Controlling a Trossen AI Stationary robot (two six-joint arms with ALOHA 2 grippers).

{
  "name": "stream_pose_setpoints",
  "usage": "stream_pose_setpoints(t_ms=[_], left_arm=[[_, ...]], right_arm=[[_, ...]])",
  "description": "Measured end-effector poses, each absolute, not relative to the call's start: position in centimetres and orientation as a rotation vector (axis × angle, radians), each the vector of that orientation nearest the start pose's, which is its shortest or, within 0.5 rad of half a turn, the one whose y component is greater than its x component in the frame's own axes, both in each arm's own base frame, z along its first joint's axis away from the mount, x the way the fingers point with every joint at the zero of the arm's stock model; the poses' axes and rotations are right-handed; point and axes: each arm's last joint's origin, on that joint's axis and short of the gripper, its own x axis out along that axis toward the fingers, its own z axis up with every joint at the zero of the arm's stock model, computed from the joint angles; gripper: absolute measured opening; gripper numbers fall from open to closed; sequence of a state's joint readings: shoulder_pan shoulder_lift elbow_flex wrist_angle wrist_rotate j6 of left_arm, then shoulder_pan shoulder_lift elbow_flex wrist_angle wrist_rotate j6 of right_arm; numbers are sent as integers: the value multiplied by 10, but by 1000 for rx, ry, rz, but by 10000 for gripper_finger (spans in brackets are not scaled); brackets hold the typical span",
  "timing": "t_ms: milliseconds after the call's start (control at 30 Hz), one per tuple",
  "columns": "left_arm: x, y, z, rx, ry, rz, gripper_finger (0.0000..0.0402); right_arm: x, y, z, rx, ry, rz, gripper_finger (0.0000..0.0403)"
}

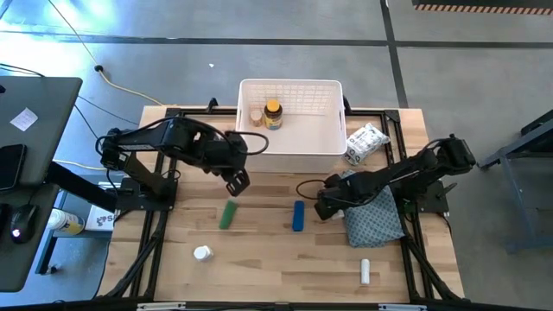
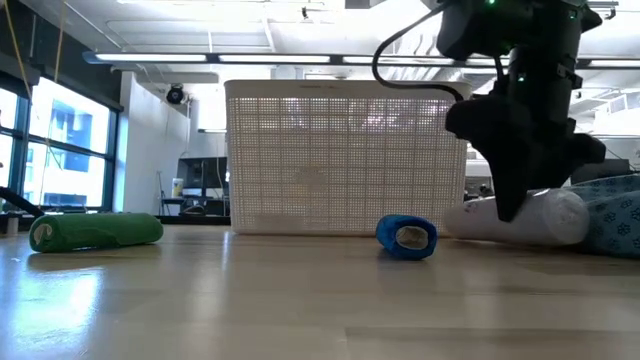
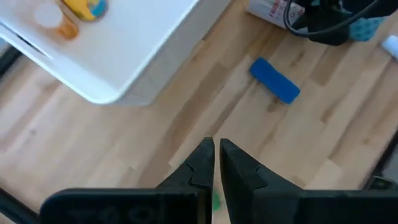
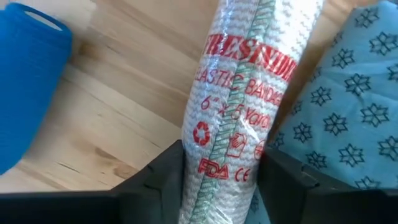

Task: Pick & place medical supplies in basket/bin
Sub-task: Put the white bandage into the white bin

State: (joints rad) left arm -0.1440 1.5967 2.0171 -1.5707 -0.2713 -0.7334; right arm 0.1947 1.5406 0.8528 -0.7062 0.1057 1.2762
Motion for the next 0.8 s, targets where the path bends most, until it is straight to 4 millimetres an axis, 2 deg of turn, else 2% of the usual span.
stream_pose_setpoints(t_ms=[400,567,800], left_arm=[[264,-28,435,-303,1054,428,62],[264,-28,435,-215,1080,353,62],[264,-28,435,-109,1093,300,62]], right_arm=[[260,51,171,962,1146,-705,150],[266,57,205,1029,1052,-604,150],[274,65,279,986,777,-390,150]])
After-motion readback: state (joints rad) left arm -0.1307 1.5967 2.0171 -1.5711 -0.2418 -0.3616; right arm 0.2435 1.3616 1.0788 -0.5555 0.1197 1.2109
